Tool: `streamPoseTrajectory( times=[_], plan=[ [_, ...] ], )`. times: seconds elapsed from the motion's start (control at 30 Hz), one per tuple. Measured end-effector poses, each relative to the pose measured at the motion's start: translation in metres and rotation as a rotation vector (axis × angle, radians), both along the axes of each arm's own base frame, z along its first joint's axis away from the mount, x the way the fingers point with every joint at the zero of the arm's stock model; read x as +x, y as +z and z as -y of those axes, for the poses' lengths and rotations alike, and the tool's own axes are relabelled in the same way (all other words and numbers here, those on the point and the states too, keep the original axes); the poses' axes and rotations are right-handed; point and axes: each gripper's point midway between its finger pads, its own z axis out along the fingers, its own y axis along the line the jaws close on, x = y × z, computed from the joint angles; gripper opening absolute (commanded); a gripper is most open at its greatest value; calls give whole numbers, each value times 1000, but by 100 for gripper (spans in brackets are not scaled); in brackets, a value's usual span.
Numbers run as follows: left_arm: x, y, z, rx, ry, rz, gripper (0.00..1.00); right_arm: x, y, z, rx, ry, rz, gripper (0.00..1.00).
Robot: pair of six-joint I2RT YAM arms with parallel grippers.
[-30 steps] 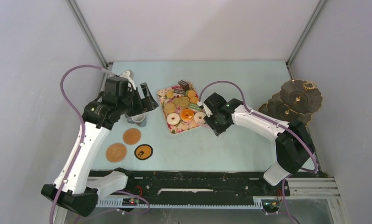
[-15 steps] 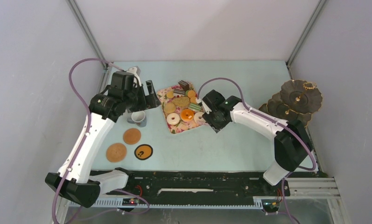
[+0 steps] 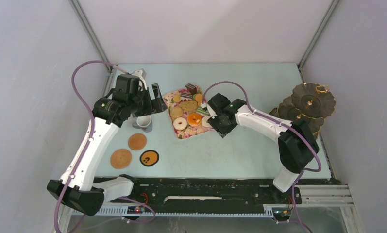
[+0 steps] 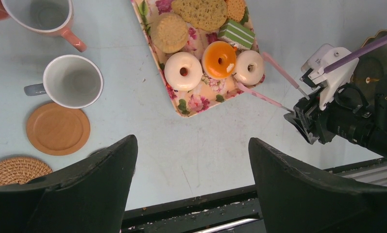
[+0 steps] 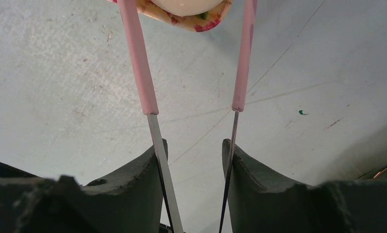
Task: Serve the afternoon tea
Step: Pick up the desert from the tray.
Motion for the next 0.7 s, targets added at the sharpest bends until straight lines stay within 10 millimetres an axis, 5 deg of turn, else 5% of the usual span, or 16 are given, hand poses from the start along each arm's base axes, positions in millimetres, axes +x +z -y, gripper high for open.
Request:
streamPoseTrajectory(
  times=[0.43,0.7],
  plan=[
    [0,0,0,5,-5,2,91,4,-10,-4,-18,1,-7,42],
    [0,0,0,5,-5,2,91,6,-6,-10,-25,10,14,14]
  ],
)
